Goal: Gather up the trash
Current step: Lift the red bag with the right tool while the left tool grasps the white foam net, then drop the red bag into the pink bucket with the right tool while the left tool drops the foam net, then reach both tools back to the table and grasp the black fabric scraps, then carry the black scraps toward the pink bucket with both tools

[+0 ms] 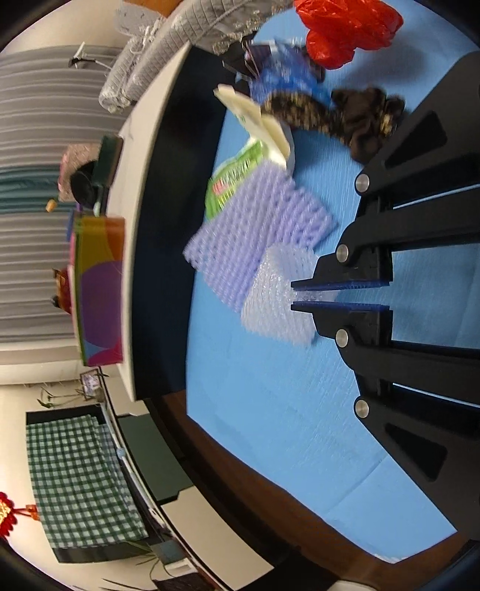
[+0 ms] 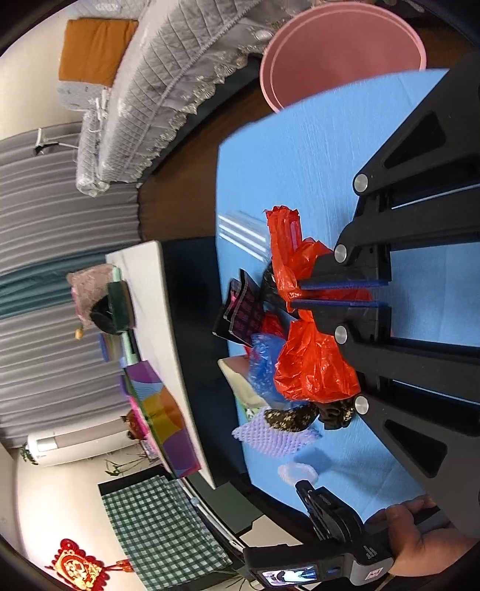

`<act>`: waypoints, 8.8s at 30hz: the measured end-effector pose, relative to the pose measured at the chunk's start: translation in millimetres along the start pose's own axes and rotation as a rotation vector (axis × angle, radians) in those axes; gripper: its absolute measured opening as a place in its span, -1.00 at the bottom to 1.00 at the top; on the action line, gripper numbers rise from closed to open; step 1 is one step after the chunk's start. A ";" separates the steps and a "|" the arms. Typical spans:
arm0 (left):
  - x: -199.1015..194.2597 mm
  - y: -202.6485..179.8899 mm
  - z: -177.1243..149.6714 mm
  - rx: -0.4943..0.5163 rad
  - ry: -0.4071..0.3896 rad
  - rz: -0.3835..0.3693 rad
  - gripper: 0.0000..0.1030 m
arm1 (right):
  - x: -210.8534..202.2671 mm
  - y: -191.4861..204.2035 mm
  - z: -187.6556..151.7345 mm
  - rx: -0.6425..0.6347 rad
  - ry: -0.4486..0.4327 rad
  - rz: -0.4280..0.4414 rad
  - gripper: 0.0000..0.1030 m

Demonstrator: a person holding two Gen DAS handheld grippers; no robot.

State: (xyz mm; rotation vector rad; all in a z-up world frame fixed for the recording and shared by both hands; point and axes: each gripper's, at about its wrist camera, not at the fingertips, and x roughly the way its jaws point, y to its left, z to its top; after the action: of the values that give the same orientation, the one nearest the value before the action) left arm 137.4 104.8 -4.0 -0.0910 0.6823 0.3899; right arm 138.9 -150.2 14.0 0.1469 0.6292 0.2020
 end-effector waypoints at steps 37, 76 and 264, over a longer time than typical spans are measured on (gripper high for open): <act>-122.2 -69.7 -23.7 0.176 -0.182 -0.374 -0.90 | -125.3 -82.1 4.4 0.073 -0.199 -0.233 -0.91; -147.2 -200.8 -32.4 0.343 -0.161 -0.711 -0.90 | -133.5 -184.6 1.1 0.213 -0.212 -0.433 -0.91; -20.9 -69.7 -17.0 0.116 0.023 -0.333 -0.70 | 19.7 -26.0 12.0 0.024 0.098 -0.008 -0.37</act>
State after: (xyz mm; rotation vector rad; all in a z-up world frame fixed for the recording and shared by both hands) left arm 139.0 30.2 -7.1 -0.0970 0.6965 0.0294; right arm 165.4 -171.8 7.2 0.1579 0.7299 0.1954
